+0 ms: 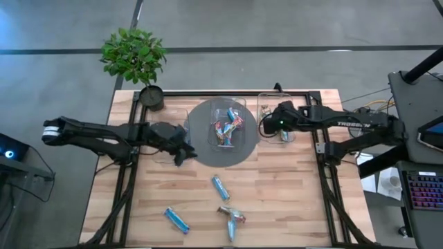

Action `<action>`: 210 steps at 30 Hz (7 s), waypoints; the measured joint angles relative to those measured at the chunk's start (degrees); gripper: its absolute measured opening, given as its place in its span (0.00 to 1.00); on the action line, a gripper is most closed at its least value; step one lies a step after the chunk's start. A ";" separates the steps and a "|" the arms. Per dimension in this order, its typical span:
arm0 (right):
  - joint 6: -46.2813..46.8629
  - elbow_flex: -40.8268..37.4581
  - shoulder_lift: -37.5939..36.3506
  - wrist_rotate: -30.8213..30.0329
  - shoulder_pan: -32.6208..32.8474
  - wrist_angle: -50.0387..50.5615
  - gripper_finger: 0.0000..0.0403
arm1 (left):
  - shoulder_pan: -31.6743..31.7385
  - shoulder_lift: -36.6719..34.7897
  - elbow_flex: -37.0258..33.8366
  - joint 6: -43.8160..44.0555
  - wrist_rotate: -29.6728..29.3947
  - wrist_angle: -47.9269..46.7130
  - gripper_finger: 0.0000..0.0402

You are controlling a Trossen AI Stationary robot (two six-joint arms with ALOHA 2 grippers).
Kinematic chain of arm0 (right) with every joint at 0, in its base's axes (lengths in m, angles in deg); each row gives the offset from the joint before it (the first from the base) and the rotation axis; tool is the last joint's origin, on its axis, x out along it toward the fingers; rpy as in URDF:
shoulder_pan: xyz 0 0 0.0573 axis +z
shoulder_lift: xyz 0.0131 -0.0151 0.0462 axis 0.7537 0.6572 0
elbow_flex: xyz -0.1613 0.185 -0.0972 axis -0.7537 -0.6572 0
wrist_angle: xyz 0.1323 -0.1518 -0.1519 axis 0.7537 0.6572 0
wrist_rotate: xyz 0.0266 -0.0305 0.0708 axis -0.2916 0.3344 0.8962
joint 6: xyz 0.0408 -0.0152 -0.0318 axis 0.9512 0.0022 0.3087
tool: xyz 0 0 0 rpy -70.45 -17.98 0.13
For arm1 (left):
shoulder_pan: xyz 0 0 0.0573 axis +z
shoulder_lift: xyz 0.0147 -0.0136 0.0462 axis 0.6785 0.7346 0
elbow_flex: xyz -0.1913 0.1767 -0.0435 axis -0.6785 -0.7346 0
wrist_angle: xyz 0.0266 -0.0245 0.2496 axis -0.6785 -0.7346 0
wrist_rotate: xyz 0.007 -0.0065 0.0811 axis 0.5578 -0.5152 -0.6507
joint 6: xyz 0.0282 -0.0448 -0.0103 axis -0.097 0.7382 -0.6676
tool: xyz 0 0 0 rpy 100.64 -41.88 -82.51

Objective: Pick and place Granola Bars by type
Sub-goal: Put the orange granola bar into the right transparent bin, then put the green granola bar into the left transparent bin

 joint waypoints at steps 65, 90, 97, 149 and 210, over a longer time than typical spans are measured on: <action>12.40 17.33 25.56 5.01 39.16 -5.33 0.40 | -9.42 47.85 22.12 -57.47 3.78 2.75 0.17; 13.98 16.80 24.86 5.83 38.05 -16.89 0.76 | -9.09 41.16 27.04 -57.34 0.01 9.72 0.16; 10.97 16.62 25.01 8.36 35.02 -17.49 0.75 | -9.14 41.20 28.27 -57.50 0.43 10.45 0.16; 40.43 18.73 22.90 -10.76 31.55 16.16 0.22 | -9.85 32.79 28.75 -44.47 -23.59 -10.22 0.43; 4.75 30.72 42.38 9.72 33.28 -3.90 0.73 | -51.93 6.99 -8.53 -11.46 -16.04 -1.61 0.42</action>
